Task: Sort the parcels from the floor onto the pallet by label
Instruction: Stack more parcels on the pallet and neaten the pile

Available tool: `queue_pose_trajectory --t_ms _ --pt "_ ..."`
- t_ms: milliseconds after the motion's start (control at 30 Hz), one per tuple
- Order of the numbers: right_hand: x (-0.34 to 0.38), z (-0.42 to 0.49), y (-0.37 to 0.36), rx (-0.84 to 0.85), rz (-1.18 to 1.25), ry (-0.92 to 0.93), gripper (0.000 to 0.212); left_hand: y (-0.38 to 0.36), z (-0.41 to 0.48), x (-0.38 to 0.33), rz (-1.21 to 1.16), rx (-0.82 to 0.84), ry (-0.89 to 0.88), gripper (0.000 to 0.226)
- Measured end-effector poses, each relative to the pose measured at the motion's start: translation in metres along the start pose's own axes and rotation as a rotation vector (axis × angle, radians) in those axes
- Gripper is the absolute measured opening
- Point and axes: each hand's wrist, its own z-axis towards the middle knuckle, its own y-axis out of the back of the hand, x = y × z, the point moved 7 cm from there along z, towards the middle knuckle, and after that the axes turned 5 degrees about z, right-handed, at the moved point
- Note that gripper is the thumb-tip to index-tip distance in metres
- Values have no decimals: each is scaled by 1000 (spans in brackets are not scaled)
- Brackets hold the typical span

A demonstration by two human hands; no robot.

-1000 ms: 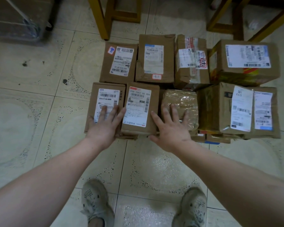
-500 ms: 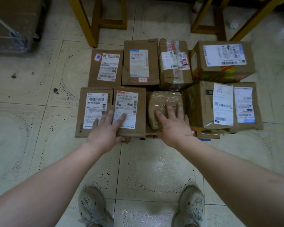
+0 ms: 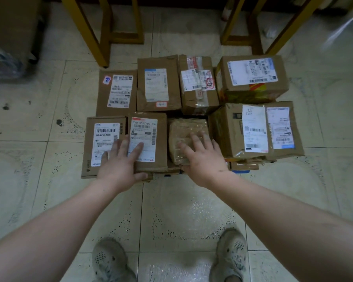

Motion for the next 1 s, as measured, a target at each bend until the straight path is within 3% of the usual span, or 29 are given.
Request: queue_pose_trajectory --t_ms 133,233,367,533,700,867,1000 --pt "-21 -20 35 -148 47 67 64 26 5 -20 6 -62 -27 102" --pt "-70 -31 55 -215 149 -68 59 49 14 -63 -9 -105 -98 102" --pt "-147 -41 55 -189 208 -334 59 68 26 -149 -44 -131 -248 101" --pt "-190 -42 25 -52 294 -426 59 60 37 -232 -175 -34 -306 104" --pt "-192 -39 10 1 491 -410 62 51 41 -242 -190 -5 -200 103" --pt "-189 -50 1 38 505 -351 66 56 25 -234 -92 -126 -179 99" --pt "-192 -49 -1 44 499 -366 67 54 23 -240 -115 -68 -163 98"
